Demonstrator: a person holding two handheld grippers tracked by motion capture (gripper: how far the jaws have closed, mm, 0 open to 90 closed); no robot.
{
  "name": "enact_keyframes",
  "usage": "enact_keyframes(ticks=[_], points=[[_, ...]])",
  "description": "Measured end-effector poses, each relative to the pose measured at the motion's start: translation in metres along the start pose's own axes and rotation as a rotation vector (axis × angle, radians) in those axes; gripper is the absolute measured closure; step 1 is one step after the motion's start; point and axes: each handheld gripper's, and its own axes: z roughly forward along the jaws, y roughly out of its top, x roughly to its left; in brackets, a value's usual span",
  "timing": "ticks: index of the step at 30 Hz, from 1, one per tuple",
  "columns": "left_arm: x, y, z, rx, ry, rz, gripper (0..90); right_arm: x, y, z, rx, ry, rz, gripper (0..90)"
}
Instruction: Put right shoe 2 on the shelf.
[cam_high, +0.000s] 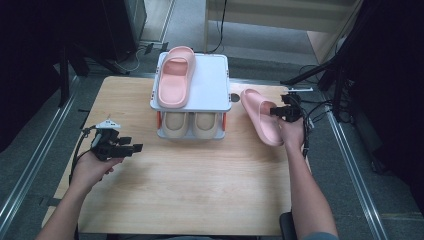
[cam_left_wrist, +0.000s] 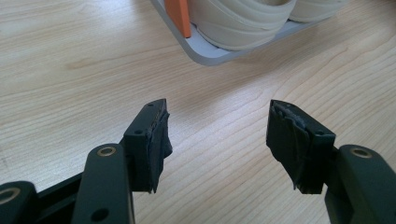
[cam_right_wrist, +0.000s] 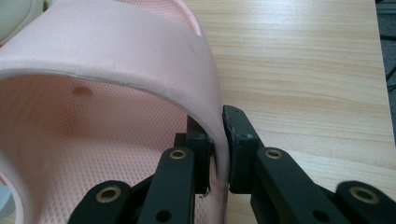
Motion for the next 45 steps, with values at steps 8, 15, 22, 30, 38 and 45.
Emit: enact_keyframes(ticks=[8,15,22,30,38,45], points=[[-0.001,0.001,0.002,0.008,-0.008,0.007,39.0,0.005,0.015,-0.01,0.025,0.039,0.009,82.6],[-0.003,0.001,0.003,0.014,-0.012,0.012,38.9,0.011,0.028,-0.019,0.03,0.02,-0.019,82.6],[-0.004,0.001,0.004,0.024,-0.019,0.019,38.7,0.016,0.045,-0.035,0.025,0.0,-0.04,82.6],[-0.004,0.001,0.002,0.007,-0.042,0.023,38.2,0.022,0.064,-0.049,0.028,-0.016,-0.059,82.6],[-0.007,0.001,0.005,0.022,-0.046,0.031,38.0,0.036,0.083,-0.062,0.03,-0.012,-0.094,82.5],[-0.008,0.001,0.005,0.026,-0.052,0.04,38.5,0.051,0.098,-0.067,0.026,0.001,-0.119,82.4]])
